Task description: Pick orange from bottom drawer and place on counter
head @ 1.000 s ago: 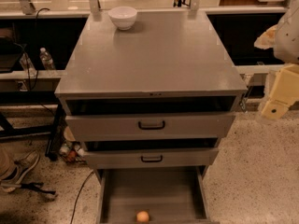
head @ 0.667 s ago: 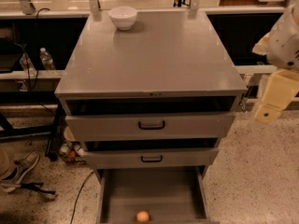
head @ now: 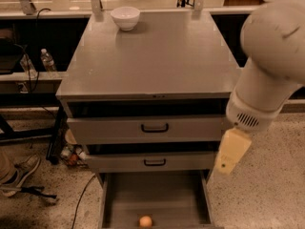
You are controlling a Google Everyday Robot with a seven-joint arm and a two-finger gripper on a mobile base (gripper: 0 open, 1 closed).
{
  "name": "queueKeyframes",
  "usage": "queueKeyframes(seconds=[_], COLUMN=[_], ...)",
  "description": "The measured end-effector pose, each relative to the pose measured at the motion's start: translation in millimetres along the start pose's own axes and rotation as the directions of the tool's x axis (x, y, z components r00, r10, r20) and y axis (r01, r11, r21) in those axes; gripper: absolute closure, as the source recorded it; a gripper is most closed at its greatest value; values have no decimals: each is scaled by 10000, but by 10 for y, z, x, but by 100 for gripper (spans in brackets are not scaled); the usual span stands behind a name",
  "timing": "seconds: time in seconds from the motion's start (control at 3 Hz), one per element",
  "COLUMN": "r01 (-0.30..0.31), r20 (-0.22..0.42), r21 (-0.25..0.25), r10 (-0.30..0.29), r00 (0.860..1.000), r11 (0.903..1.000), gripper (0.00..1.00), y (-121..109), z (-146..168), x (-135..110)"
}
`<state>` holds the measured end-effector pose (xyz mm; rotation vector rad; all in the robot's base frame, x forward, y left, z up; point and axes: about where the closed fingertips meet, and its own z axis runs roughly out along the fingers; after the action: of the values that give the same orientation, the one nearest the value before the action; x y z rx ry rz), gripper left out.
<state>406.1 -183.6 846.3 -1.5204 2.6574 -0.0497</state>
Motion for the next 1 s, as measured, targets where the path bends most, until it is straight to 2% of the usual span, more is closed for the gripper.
queueKeyframes(seconds=[0.33,0.67,1.0], r01=[-1564,-1810,-1845], r20=[147,546,544], r21=[-1225,-1179,-1201], r10=[1593,1883,1920], r00=[9871,9806,9799], r11=[9801,9764,9755], gripper=[0,0,0], y=[368,370,371], z=[790,929,951], x=[-28,-110,-119])
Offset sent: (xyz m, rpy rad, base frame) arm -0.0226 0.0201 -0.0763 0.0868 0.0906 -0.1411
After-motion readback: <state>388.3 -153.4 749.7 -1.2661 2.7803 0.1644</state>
